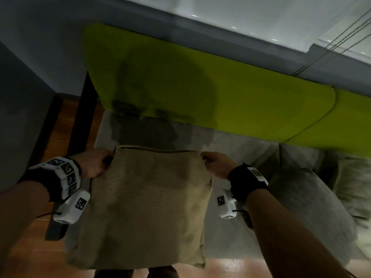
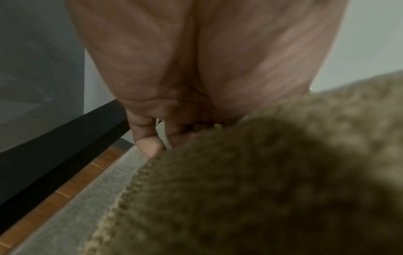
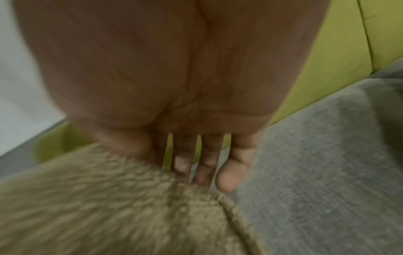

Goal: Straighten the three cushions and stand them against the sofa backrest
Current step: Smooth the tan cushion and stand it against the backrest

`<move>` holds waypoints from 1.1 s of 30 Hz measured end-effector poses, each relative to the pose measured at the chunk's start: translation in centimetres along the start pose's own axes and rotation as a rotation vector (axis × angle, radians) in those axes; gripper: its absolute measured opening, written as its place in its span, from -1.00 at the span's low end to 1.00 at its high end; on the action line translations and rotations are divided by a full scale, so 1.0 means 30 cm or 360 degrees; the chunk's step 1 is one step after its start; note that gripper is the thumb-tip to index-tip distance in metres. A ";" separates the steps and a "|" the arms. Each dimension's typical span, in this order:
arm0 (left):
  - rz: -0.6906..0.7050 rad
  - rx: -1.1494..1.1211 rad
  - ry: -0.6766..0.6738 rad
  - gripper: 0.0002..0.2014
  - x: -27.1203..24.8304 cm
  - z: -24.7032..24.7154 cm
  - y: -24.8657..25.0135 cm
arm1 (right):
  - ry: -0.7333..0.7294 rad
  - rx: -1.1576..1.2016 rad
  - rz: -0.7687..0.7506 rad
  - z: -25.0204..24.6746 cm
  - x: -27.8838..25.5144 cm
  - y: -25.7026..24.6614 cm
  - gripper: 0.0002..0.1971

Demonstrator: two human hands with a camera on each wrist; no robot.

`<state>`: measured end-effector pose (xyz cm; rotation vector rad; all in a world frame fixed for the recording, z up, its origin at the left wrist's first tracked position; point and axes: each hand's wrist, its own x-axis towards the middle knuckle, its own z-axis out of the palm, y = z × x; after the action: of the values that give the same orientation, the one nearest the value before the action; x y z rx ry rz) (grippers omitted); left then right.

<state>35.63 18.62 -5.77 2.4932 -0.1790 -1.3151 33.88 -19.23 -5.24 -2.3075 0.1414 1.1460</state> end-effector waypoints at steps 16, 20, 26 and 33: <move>-0.0063 -0.0398 0.0089 -0.54 -0.031 0.025 0.065 | 0.0810 0.1076 0.0116 -0.027 -0.004 0.214 -0.89; -0.0047 -0.0823 0.0703 -0.68 -0.067 -0.008 0.026 | 0.0656 0.1370 0.0118 -0.038 -0.030 0.251 -0.86; -0.0111 -0.0943 0.1065 -0.82 -0.088 -0.042 -0.067 | 0.0835 0.1277 -0.0041 -0.016 -0.021 0.256 -0.86; -0.0086 -0.1701 0.0963 -0.79 -0.091 -0.005 0.010 | 0.0375 0.1576 0.0143 0.050 -0.008 0.246 -0.70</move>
<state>34.21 19.08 -3.45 1.7939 0.5776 -0.3833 30.27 -24.69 -8.96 -1.5245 0.7261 0.6022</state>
